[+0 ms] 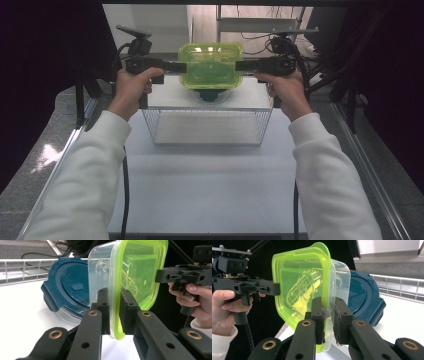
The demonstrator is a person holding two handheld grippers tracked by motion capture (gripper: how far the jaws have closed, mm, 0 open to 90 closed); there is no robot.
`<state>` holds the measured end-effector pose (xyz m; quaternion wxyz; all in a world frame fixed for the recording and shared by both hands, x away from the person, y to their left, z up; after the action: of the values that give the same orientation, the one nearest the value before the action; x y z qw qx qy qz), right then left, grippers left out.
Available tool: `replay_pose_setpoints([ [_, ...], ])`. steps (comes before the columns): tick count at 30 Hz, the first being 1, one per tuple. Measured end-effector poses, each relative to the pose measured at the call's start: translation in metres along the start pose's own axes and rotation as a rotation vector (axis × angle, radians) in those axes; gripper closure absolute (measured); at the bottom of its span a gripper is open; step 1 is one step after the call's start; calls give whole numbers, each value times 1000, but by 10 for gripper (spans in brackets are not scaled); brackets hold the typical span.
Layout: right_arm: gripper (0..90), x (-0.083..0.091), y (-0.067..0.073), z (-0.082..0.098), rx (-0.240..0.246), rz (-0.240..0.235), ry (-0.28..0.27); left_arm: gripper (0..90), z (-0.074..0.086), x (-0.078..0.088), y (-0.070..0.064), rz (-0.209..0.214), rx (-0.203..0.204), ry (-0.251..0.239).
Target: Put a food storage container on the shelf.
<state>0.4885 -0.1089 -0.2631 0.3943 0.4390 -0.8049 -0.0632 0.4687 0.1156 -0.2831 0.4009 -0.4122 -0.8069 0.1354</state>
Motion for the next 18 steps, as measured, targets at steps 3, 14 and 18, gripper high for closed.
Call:
replay_pose_setpoints([
  [3, 795, -9, -8, -1, -40, -11, 18, 803, -1, -5, 8, 0, 28, 16],
  [14, 758, -30, -36, -11, -197, -56, -5, 772, -14, -17, 28, 69, 165, 3],
  [18, 736, -37, -43, -13, -269, -84, -11, 747, -18, -20, 37, 97, 215, 5],
])
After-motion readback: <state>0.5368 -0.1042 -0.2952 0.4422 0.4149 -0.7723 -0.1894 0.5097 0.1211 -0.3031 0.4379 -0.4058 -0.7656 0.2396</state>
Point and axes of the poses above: each handheld gripper's, and its own axes: x roughly backward along the jaws, z roughly out of its underside, y roughly to its left, the point moved 8 cm from there along -x, roughly forward along the jaws, and after that the axes turned 11 degrees about y, right-handed, at the moved point
